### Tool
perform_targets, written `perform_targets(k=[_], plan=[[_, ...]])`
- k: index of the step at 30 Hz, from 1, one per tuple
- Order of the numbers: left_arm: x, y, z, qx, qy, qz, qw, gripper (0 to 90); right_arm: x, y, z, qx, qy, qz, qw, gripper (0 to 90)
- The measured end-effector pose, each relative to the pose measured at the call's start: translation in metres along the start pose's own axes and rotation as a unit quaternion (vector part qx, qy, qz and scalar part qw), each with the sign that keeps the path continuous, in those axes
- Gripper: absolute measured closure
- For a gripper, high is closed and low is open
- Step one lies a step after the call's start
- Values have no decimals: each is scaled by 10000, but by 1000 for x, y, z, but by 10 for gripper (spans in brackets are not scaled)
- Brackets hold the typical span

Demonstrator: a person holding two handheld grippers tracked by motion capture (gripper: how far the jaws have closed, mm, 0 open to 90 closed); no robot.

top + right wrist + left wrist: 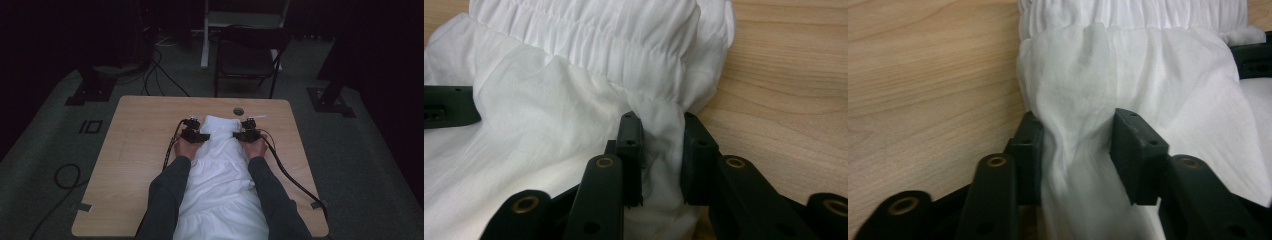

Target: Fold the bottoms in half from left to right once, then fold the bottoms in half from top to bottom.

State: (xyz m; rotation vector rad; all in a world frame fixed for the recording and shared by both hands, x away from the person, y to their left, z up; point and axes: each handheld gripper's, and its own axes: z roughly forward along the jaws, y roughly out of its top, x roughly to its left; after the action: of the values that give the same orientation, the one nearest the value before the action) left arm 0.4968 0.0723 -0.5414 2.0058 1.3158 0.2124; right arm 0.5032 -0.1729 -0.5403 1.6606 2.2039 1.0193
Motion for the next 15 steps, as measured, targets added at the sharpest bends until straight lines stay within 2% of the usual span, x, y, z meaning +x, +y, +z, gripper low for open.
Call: perform_targets(k=[3, 7, 10, 12, 15], plan=[[-2, 1, 1, 77, -39, -17, 10000, 670, -1, 1, 0, 23, 38, 15, 10000, 722], [-1, 1, 1, 144, -200, -116, 9996, 760, 0, 1, 0, 33, 97, 15, 9999, 675], [0, 0, 2, 172, -325, -175, 9992, 807, 0, 1, 0, 22, 83, -15, 10000, 675], [1, 0, 2, 166, -383, -209, 9989, 826, 0, 1, 0, 45, 19, -59, 10000, 743], [2, 0, 1, 159, -406, -185, 9989, 841, -2, 2, 0, 117, 62, 40, 9999, 830]])
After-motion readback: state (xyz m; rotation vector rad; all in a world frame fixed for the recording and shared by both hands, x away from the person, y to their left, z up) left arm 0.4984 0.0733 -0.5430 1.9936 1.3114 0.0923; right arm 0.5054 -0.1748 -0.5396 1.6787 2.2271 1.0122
